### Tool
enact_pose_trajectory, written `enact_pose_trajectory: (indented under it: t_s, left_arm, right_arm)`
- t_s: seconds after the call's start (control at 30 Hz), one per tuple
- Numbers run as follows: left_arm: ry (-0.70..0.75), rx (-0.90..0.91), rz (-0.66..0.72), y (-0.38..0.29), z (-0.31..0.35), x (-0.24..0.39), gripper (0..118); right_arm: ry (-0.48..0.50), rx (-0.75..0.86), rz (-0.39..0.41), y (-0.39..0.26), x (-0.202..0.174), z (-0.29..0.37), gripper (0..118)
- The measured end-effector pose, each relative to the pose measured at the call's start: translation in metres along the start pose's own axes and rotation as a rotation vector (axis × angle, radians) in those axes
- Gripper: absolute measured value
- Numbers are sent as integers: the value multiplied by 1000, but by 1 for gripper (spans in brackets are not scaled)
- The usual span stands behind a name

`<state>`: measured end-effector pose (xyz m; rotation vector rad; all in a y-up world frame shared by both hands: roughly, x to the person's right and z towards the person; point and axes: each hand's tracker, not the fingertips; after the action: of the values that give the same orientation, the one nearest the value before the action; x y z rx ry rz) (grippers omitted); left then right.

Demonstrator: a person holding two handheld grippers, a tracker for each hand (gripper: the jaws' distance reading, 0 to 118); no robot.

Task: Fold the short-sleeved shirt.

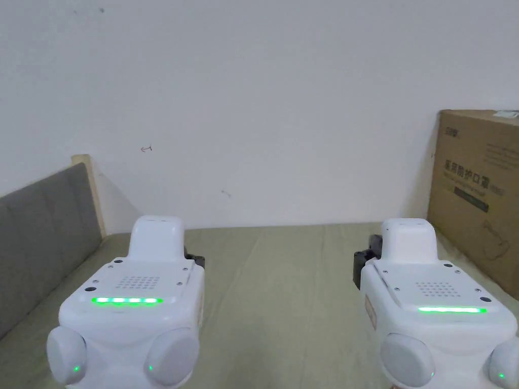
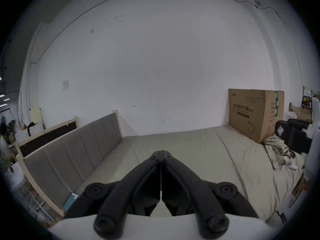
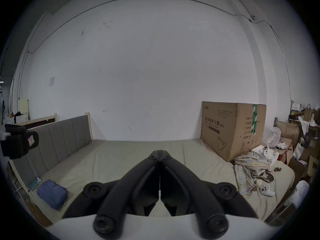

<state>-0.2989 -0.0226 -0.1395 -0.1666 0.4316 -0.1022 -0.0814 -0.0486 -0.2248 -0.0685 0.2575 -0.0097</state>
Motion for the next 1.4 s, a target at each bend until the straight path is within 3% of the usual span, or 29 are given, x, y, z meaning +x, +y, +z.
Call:
enact_pose_trajectory:
  t_s: [0.07,0.1,0.13,0.17,0.2,0.23,0.27,0.73,1.07,1.4]
  left_arm:
    - [-7,5,10,-1,1,-2,23]
    - [-11,4,16,-1,1,-2,47]
    - [-21,0,21,-2,1,-2,81]
    - [-27,-3,29,-4,0,-2,97]
    - [-31,-6,37,-6,0,-2,104]
    - [-33,-2,45,-8,1,-3,106]
    - [-33,0,48,-10,2,-3,106]
    - [-97,41,17,-17,9,3,107]
    - [-196,19,106,-26,5,-3,107]
    - [-117,59,7,-31,6,13,107]
  right_arm:
    - [-1,4,3,-1,0,2,2]
    - [-1,3,7,-2,-1,3,7]
    - [1,4,7,-4,-1,4,22]
    - [3,5,6,-5,-1,5,36]
    - [9,4,2,-6,-2,5,52]
    - [14,1,0,-8,-2,4,76]
    - [15,-5,0,-9,-3,4,83]
    - [28,-12,15,-15,-6,-1,84]
    - [11,-15,10,-20,-2,0,84]
    - [-5,-36,31,-24,-2,-5,84]
